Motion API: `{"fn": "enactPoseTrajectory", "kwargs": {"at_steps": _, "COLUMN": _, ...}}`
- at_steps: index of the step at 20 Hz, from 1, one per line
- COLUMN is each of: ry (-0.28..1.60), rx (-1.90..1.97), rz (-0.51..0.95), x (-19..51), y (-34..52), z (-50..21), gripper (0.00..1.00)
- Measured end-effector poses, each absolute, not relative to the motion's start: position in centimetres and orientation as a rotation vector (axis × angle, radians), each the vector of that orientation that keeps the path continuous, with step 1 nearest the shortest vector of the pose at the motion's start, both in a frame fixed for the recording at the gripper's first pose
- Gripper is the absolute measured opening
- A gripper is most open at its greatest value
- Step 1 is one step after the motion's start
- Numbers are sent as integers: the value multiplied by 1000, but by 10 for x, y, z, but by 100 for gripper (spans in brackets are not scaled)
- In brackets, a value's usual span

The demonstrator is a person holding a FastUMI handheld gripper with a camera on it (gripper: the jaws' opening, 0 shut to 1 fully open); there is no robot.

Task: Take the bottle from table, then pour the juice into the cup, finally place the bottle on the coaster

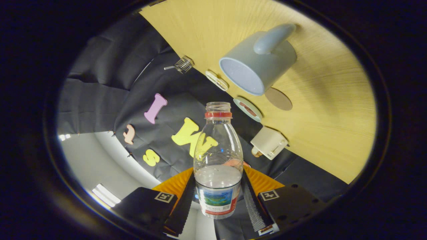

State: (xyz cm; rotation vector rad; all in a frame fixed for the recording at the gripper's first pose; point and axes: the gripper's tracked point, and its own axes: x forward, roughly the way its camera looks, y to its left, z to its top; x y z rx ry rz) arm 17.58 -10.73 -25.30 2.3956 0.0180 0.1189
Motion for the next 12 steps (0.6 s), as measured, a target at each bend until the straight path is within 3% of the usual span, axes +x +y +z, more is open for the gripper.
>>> {"fn": "enactPoseTrajectory", "kwargs": {"at_steps": 12, "ry": 68, "rx": 1775, "rz": 148, "x": 165, "y": -71, "z": -238, "gripper": 78}}
